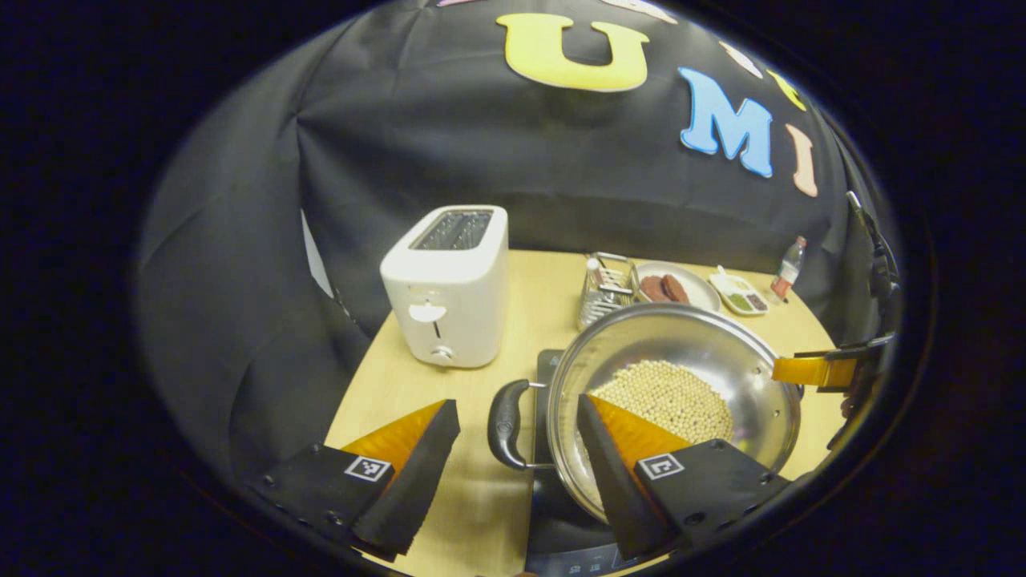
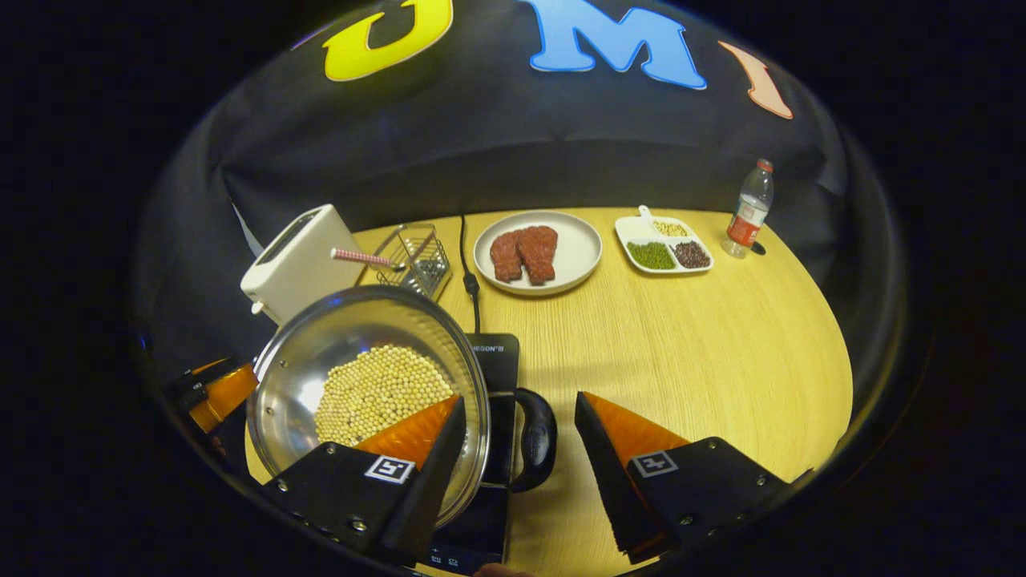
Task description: First push the handle of the pot to place it horizontally, then grasp the pot with both hands and set it on the induction cooktop.
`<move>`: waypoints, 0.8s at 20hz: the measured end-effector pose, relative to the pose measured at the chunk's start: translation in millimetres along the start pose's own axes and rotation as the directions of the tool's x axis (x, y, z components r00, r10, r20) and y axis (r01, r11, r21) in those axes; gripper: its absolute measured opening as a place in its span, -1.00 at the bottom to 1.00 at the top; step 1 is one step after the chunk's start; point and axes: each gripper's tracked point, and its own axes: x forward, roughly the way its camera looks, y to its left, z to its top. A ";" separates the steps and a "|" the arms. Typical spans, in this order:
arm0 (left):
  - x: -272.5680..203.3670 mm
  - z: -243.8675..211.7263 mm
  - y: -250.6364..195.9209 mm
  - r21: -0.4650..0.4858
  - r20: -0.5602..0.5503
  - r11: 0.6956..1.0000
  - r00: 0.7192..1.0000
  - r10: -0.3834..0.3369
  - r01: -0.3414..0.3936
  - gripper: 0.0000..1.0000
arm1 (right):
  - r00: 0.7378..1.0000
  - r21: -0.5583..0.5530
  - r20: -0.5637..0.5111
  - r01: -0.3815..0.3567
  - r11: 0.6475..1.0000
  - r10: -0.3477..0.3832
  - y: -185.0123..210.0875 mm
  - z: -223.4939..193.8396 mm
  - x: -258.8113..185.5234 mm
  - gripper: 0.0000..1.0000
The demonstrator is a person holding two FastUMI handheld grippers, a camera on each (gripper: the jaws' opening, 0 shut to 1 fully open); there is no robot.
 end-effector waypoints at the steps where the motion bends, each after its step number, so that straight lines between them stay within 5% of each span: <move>1: -12.0 11.4 0.6 -0.009 0.034 1.000 0.999 0.016 -0.015 0.92 | 0.999 -0.004 0.041 -0.005 1.000 0.005 -3.2 10.3 -10.0 0.66; 7: -96.8 98.3 -43.4 -0.010 0.261 1.000 0.965 0.024 -0.022 0.94 | 0.962 -0.042 0.274 -0.011 0.999 0.022 -37.4 72.2 -85.7 0.80; 16: -219.9 186.2 -231.3 0.065 0.513 0.998 0.856 -0.057 0.028 0.90 | 0.835 -0.037 0.550 0.040 0.998 -0.013 -129.8 144.4 -224.3 0.95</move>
